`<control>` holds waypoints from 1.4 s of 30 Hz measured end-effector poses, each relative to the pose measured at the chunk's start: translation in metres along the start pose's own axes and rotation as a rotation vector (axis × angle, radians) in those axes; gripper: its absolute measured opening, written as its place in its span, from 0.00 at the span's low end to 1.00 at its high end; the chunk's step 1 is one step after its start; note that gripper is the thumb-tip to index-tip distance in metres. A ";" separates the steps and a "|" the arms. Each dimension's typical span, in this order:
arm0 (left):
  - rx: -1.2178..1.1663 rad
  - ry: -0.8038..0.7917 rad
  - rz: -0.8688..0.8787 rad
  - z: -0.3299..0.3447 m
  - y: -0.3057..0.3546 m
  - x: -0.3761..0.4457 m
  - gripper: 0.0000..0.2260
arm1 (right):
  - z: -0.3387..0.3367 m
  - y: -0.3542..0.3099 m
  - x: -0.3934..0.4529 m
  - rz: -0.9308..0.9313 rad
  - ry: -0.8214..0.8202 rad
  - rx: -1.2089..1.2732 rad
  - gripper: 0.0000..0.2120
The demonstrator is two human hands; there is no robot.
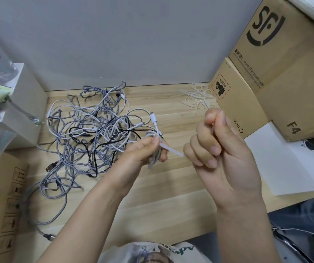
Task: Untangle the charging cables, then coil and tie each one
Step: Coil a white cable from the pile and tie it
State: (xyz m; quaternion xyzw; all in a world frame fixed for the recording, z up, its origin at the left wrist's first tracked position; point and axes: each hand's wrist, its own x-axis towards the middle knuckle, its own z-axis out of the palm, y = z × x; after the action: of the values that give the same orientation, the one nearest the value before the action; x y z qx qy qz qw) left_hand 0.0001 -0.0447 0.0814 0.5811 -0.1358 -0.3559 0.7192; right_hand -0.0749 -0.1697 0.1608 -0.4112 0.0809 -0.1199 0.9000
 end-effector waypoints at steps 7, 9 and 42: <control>-0.078 0.055 0.011 0.010 0.009 0.001 0.12 | 0.003 0.016 0.001 -0.121 -0.188 -0.002 0.12; -0.051 0.079 0.028 0.010 0.010 0.002 0.09 | 0.004 0.018 0.001 -0.152 -0.172 -0.051 0.11; 0.605 -0.120 0.279 0.008 0.030 -0.018 0.25 | -0.031 -0.011 0.006 0.110 -0.184 -0.854 0.08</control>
State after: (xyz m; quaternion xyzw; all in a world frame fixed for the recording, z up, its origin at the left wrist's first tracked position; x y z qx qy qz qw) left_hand -0.0075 -0.0363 0.1156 0.7220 -0.3556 -0.2310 0.5467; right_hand -0.0786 -0.2004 0.1484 -0.7505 0.0644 0.0095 0.6577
